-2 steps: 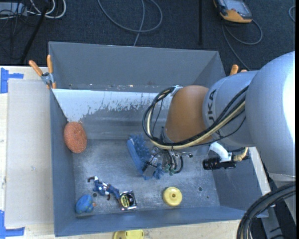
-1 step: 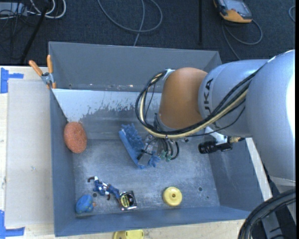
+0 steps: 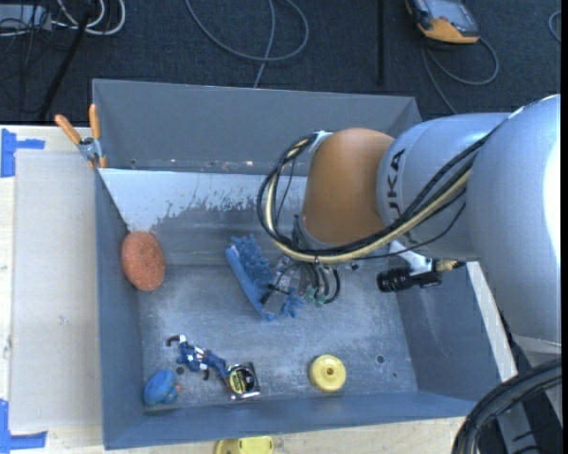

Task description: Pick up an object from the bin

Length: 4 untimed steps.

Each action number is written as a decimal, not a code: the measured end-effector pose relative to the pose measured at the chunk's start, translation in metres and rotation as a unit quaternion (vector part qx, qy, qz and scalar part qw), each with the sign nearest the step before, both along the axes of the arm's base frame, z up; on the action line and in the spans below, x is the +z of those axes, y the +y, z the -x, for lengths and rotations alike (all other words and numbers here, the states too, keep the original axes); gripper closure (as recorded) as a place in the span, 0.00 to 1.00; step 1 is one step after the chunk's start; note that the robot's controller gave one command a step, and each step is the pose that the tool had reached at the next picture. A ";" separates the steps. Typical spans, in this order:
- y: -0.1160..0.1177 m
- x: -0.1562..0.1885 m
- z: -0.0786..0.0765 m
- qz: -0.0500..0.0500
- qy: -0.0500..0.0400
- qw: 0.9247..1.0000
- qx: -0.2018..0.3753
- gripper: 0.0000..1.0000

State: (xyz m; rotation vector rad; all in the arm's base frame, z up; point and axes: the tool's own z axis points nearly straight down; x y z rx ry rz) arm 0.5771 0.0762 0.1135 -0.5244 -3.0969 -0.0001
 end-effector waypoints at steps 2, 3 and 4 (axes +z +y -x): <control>0.000 0.000 0.000 0.000 0.000 1.000 -0.001 1.00; 0.000 0.000 0.000 0.000 0.000 1.000 -0.001 1.00; -0.002 0.057 -0.001 0.000 0.000 1.000 -0.001 1.00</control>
Offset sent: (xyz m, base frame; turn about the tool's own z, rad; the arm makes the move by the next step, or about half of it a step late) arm 0.0000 0.0000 0.0000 0.0000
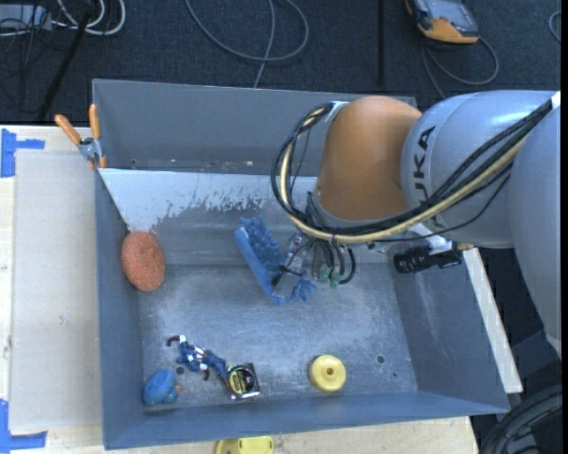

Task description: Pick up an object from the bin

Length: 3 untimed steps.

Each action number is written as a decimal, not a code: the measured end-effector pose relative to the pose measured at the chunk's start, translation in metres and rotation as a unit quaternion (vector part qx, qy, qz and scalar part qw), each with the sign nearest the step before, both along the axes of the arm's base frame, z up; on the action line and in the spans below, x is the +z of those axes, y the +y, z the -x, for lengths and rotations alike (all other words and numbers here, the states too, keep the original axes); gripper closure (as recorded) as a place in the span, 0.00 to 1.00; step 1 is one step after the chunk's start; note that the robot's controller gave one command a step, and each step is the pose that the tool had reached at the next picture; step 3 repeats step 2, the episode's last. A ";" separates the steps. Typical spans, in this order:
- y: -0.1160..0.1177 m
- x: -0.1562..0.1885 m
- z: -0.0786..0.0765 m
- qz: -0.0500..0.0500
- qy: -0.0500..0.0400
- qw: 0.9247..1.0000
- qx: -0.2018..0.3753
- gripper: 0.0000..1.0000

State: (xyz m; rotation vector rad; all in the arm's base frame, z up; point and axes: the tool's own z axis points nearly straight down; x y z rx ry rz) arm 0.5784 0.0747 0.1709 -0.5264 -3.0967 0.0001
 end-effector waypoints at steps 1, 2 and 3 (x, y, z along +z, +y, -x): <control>0.000 0.000 0.000 0.000 0.000 1.000 0.000 1.00; 0.001 0.110 0.014 0.000 0.000 1.000 -0.006 1.00; 0.001 0.110 0.014 0.000 0.000 1.000 -0.006 1.00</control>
Offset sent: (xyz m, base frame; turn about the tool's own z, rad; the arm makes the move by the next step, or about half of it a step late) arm -0.0141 0.0013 0.1111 0.0161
